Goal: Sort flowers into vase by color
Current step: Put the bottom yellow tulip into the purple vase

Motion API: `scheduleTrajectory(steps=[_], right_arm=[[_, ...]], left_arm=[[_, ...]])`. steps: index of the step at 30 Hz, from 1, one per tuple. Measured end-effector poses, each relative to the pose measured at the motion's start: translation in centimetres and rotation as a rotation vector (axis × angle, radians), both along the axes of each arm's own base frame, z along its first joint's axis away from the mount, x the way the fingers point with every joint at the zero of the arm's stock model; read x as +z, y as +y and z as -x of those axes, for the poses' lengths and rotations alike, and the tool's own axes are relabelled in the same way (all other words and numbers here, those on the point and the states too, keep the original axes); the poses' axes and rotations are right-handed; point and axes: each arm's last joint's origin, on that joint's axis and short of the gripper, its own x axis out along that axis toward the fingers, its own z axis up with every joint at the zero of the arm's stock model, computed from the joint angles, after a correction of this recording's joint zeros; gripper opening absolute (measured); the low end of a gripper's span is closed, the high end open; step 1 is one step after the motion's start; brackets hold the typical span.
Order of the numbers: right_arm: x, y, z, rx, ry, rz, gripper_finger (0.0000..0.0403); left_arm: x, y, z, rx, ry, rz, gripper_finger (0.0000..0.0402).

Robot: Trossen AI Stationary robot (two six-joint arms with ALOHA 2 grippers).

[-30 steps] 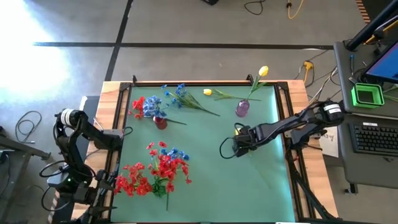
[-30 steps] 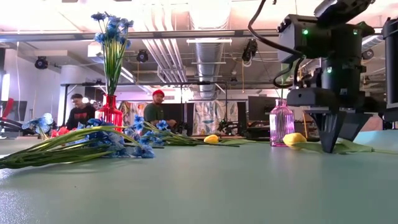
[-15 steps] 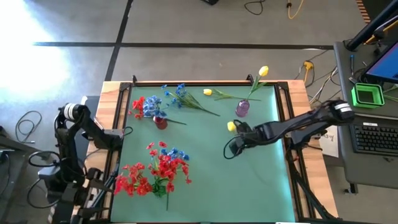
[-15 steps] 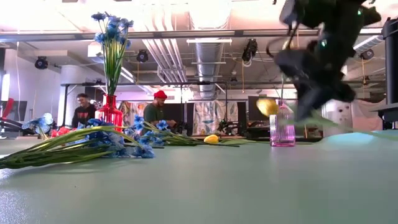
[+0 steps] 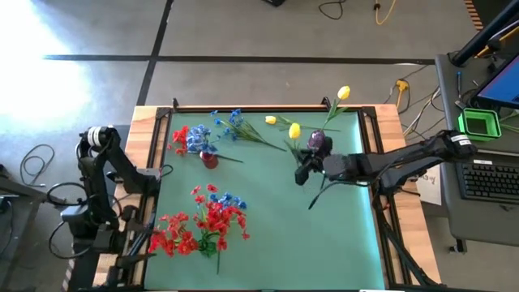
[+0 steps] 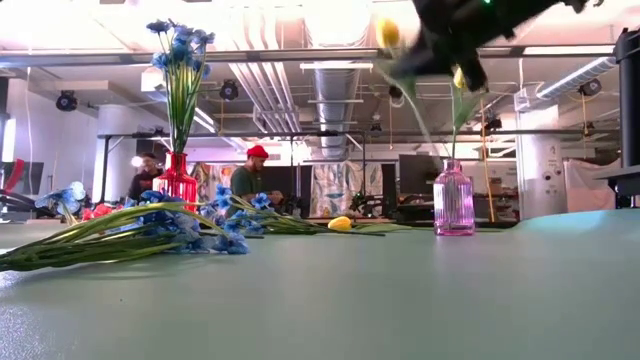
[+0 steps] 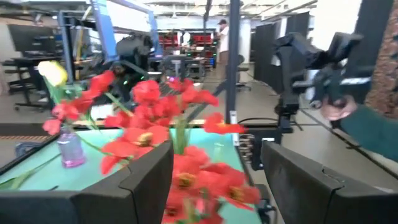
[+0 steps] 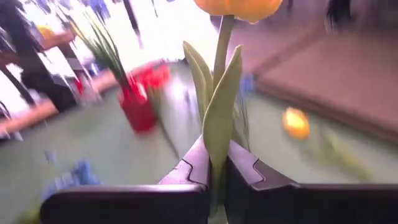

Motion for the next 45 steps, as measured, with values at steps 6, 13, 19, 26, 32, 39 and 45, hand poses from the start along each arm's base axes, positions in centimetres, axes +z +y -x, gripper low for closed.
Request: scheduleTrajectory(steps=[6,13,19,26,32,39,45], right_arm=[[3.9,-1.6,0.4,-0.009,-0.128,0.278,0.0013],[6.0,-5.5,3.5,-0.178,-0.126,0.418,0.0013],[7.2,-7.5,6.5,-0.288,-0.168,0.453,0.0013],[7.5,-8.3,8.4,-0.342,-0.139,0.443,0.0013],[6.1,-8.7,8.2,-0.364,-0.076,0.399,0.0013],[5.0,-8.8,8.1,-0.388,-0.056,0.392,0.0013],[4.6,-8.8,8.1,-0.39,-0.062,0.374,0.0013]], left_arm=[[0.7,1.4,-0.5,0.018,-0.004,0.006,0.023],[1.8,2.5,-0.9,0.038,-0.012,-0.004,0.023],[2.8,4.1,-2.4,0.107,-0.032,-0.034,0.023],[3.9,6.1,-3.5,0.182,-0.033,-0.016,0.023],[4.0,6.4,-4.2,0.212,-0.062,-0.059,0.023],[4.4,7.1,-4.7,0.244,-0.079,-0.068,0.023],[4.7,7.8,-4.8,0.261,-0.08,-0.063,0.023]])
